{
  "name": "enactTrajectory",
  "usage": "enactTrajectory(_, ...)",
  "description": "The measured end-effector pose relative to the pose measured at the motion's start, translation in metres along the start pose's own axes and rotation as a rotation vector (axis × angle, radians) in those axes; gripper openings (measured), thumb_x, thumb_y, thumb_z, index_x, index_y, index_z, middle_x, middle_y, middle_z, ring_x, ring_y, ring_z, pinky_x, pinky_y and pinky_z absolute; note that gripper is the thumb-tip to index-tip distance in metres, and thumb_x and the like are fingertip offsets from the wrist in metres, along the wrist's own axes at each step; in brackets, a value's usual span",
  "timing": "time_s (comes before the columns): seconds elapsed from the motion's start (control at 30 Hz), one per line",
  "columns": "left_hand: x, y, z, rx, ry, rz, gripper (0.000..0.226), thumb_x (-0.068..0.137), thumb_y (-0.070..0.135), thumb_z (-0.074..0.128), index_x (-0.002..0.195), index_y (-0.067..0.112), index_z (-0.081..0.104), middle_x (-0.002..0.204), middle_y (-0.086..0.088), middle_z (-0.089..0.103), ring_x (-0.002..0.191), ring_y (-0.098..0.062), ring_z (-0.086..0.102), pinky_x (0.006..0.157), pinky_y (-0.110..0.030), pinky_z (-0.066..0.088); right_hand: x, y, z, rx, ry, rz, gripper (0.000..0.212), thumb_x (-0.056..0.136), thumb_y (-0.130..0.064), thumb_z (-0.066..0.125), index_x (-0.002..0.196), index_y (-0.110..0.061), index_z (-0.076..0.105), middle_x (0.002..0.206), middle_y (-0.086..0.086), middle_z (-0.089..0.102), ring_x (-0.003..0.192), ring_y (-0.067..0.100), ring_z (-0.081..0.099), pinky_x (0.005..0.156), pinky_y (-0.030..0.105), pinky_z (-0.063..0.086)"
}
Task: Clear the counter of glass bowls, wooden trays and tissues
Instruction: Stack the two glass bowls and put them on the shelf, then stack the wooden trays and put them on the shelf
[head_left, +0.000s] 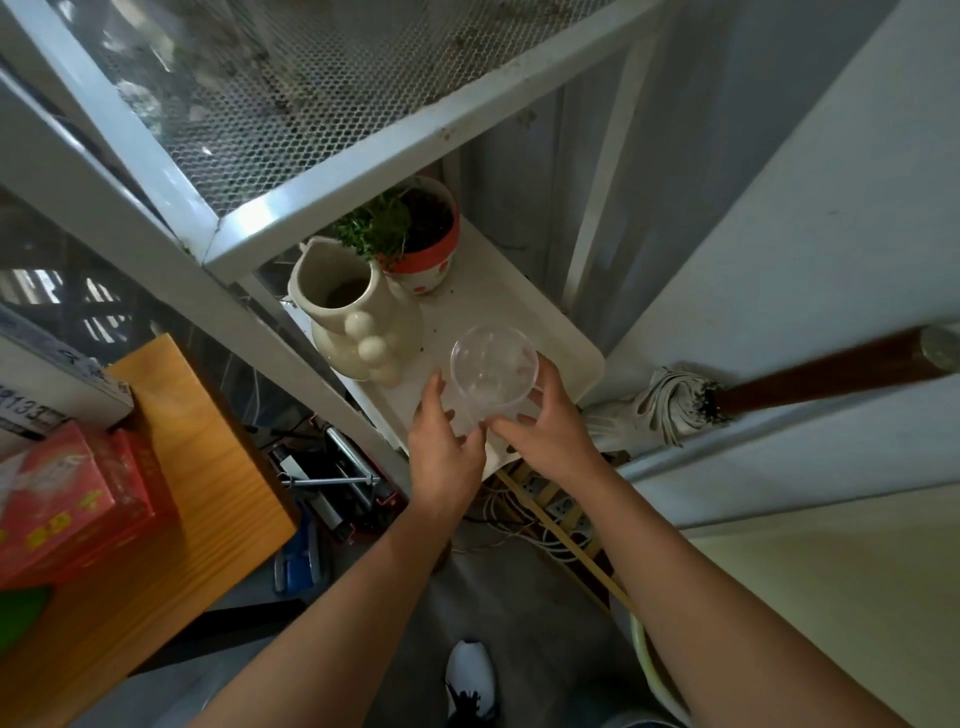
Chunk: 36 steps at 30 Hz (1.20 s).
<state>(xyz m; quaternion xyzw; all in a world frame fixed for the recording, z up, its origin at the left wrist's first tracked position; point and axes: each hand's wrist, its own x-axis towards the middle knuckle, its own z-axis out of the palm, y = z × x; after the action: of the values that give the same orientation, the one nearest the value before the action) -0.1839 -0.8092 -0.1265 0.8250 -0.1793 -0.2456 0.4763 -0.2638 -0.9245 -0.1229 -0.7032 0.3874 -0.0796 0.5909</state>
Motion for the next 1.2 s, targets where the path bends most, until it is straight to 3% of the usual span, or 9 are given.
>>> enactTrajectory(0.13, -0.014, 0.010, -0.022, 0.089, -0.009, -0.030, 0.055, 0.093, 0.019, 0.066, 0.144, 0.016, 0.044, 0.135, -0.004, 0.055, 0.107, -0.016, 0.061, 0.085, -0.028, 0.052, -0.019, -0.011, -0.010, -0.075, 0.059, 0.048, 0.074, 0.081, -0.033, 0.075, 0.144, -0.035, 0.035, 0.128, -0.010, 0.051, 0.113, 0.005, 0.052, 0.077, 0.011, 0.040)
enactTrajectory(0.33, -0.056, 0.042, -0.065, 0.207, -0.127, -0.018, 0.035, 0.098, 0.030, 0.058, 0.132, 0.024, 0.051, 0.113, 0.002, 0.064, 0.083, 0.000, 0.061, 0.063, -0.014, 0.047, -0.069, -0.044, -0.022, -0.382, 0.110, 0.040, 0.040, 0.089, -0.038, 0.066, 0.123, -0.018, 0.059, 0.108, 0.000, 0.060, 0.094, 0.015, 0.058, 0.075, 0.024, 0.041)
enactTrajectory(0.47, -0.107, 0.066, -0.112, 0.301, -0.160, 0.043, 0.034, 0.097, 0.032, 0.057, 0.130, 0.026, 0.051, 0.115, 0.003, 0.065, 0.095, -0.011, 0.064, 0.083, -0.034, 0.058, -0.128, -0.077, -0.015, -0.524, 0.079, -0.047, 0.040, 0.088, -0.043, 0.065, 0.119, -0.017, 0.065, 0.104, -0.001, 0.063, 0.088, 0.012, 0.057, 0.072, 0.024, 0.043)
enactTrajectory(0.57, -0.152, 0.072, -0.157, 0.365, -0.144, 0.105, 0.035, 0.096, 0.033, 0.055, 0.130, 0.024, 0.052, 0.115, 0.002, 0.064, 0.099, -0.014, 0.063, 0.086, -0.038, 0.056, -0.178, -0.103, 0.007, -0.644, 0.066, -0.109, 0.040, 0.089, -0.045, 0.061, 0.119, -0.019, 0.064, 0.108, -0.001, 0.063, 0.096, 0.017, 0.059, 0.080, 0.033, 0.051)
enactTrajectory(0.67, -0.203, 0.062, -0.209, 0.417, -0.083, 0.137, 0.028, 0.097, 0.034, 0.054, 0.123, 0.025, 0.053, 0.112, -0.002, 0.064, 0.098, -0.019, 0.061, 0.078, -0.030, 0.048, -0.232, -0.124, 0.042, -0.700, 0.021, -0.158, 0.041, 0.090, -0.041, 0.060, 0.123, -0.016, 0.062, 0.114, 0.002, 0.063, 0.105, 0.021, 0.060, 0.085, 0.033, 0.049)
enactTrajectory(0.77, -0.261, 0.039, -0.268, 0.479, 0.000, 0.149, 0.026, 0.097, 0.034, 0.053, 0.120, 0.023, 0.051, 0.111, -0.006, 0.060, 0.104, -0.027, 0.059, 0.083, -0.035, 0.045, -0.287, -0.141, 0.088, -0.750, -0.029, -0.208, 0.040, 0.092, -0.042, 0.059, 0.122, -0.015, 0.059, 0.111, 0.004, 0.060, 0.104, 0.024, 0.059, 0.084, 0.034, 0.049)
enactTrajectory(0.9, -0.344, -0.007, -0.346, 0.557, 0.124, 0.071, 0.026, 0.096, 0.037, 0.049, 0.117, 0.022, 0.050, 0.110, -0.005, 0.058, 0.106, -0.030, 0.060, 0.084, -0.041, 0.049, -0.354, -0.153, 0.161, -0.803, -0.144, -0.330, 0.027, 0.092, -0.042, 0.056, 0.103, -0.017, 0.056, 0.102, 0.002, 0.056, 0.104, 0.027, 0.058, 0.086, 0.038, 0.048)
enactTrajectory(1.03, -0.422, -0.052, -0.415, 0.583, 0.226, -0.117, 0.035, 0.096, 0.037, 0.049, 0.127, 0.021, 0.046, 0.121, -0.006, 0.056, 0.112, -0.031, 0.058, 0.086, -0.044, 0.051, -0.412, -0.159, 0.242, -0.875, -0.287, -0.385, 0.042, 0.095, -0.046, 0.052, 0.126, -0.018, 0.053, 0.121, 0.003, 0.053, 0.112, 0.024, 0.054, 0.086, 0.037, 0.048)
enactTrajectory(1.2, -0.505, -0.101, -0.485, 0.619, 0.298, -0.240, 0.034, 0.095, 0.038, 0.048, 0.123, 0.018, 0.050, 0.122, -0.008, 0.057, 0.114, -0.031, 0.059, 0.092, -0.043, 0.050, -0.476, -0.159, 0.337, -0.941, -0.450, -0.432, 0.047, 0.095, -0.049, 0.050, 0.131, -0.019, 0.051, 0.127, 0.002, 0.051, 0.112, 0.022, 0.053, 0.085, 0.037, 0.050)
